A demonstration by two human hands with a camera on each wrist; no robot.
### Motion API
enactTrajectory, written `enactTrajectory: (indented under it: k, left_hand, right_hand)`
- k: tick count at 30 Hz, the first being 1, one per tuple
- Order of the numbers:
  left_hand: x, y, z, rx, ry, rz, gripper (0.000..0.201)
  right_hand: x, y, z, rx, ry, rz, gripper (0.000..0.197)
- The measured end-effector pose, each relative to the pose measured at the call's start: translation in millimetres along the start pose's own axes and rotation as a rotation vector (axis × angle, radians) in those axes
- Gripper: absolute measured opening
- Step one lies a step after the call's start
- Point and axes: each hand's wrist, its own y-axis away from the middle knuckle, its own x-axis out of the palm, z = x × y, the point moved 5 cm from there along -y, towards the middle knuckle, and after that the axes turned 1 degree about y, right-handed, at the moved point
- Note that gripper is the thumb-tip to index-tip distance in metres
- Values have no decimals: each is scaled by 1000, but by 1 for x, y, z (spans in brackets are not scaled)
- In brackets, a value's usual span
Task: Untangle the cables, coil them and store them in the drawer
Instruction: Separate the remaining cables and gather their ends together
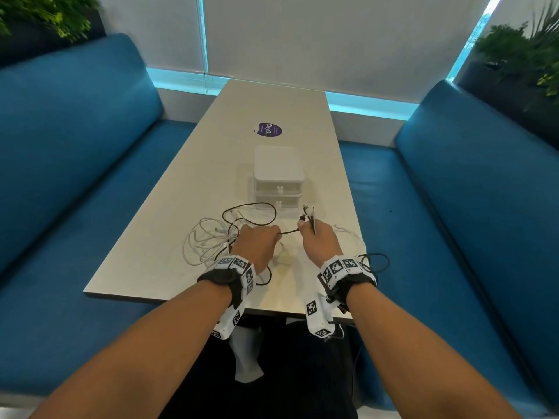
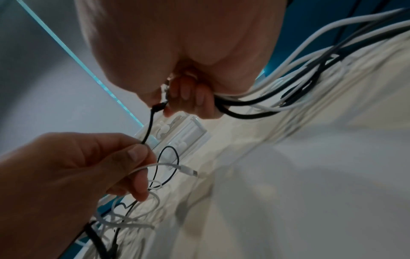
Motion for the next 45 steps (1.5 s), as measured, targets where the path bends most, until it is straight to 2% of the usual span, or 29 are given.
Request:
enactTrajectory:
  k: [4,7,11,14,19,24,27,30,33,36,42,45]
  left_hand:
    - [0,1,-14,100,-54,13,23]
    - [10,-1,-19,151,-139,60,19]
    - [18,-2,-6,133,-269,105,12]
    - [11,-3,-3,131,-368,112,17]
    - [6,-5,-1,124,-391,97,29]
    - [15,4,-5,204,-416,137,30]
    - [21,8,-5,225,-439,164,27]
    - [25,11,-10,225,-470,217,25]
    - [25,12,-18,221,-500,224,22]
    - [25,13,-20,239,-515,231,25]
    - [27,16,-17,282,-471,240,29]
    - [30,13,-8,245,-372,233,23]
  right_hand:
    - [6,1,-2,-25,-32,55,30]
    - [4,-1,-7,4,-25,9,25]
    - [-8,-2,-13,85,83,-55,31]
    - [-13,-3,-14,125,132,-76,34]
    - [-23,0,-11,154,212,-108,37]
    - [-39,8,-11,212,240,-156,38]
    - [-32,7,-5,130,202,-114,37]
    - [-11,2,6,-15,92,8,35]
    - [7,6,19,-154,180,137,31]
    - [18,16,30,-274,241,180,33]
    - [27,18,25,-281,229,225,33]
    - [27,18,22,-331,365,275,33]
